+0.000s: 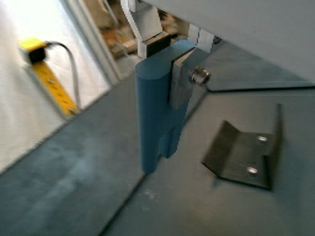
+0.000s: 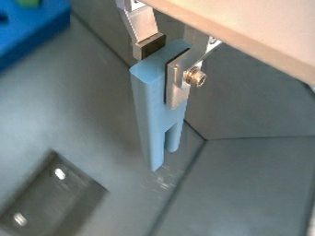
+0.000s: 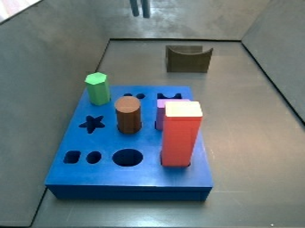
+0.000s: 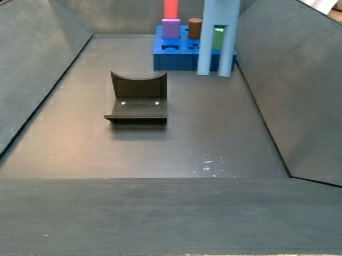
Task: Pick up the square-circle object. Move up. Rotate the square-circle object. Place the square-circle object on the fixture. Regrasp the square-circle object. Move to above the board. Insert the square-circle object.
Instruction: Rotate the square-circle object.
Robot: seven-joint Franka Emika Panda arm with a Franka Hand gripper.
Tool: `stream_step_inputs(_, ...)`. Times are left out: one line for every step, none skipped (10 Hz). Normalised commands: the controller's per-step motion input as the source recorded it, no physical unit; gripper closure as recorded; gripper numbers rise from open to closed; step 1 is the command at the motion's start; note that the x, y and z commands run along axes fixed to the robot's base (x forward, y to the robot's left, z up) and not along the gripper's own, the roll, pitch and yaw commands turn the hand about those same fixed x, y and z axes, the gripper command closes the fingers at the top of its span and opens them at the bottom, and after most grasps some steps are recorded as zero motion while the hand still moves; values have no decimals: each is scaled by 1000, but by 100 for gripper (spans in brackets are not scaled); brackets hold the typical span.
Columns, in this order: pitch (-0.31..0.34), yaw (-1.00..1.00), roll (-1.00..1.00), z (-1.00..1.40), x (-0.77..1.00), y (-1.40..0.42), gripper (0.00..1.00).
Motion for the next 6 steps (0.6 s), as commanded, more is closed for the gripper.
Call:
stream_step_inputs(229, -521, -1000, 27, -7, 17, 100)
stream_step_inputs(251, -513, -1000, 32, -14, 17, 100)
stream_step_inputs(280, -491, -1000, 39, -23, 12, 100)
stream_step_inputs(294, -471, -1000, 41, -17, 10, 100)
stream_step_inputs(312, -434, -1000, 37, 0, 23, 100)
stream_step_inputs(315, -394, -945, 33, 4, 20, 100)
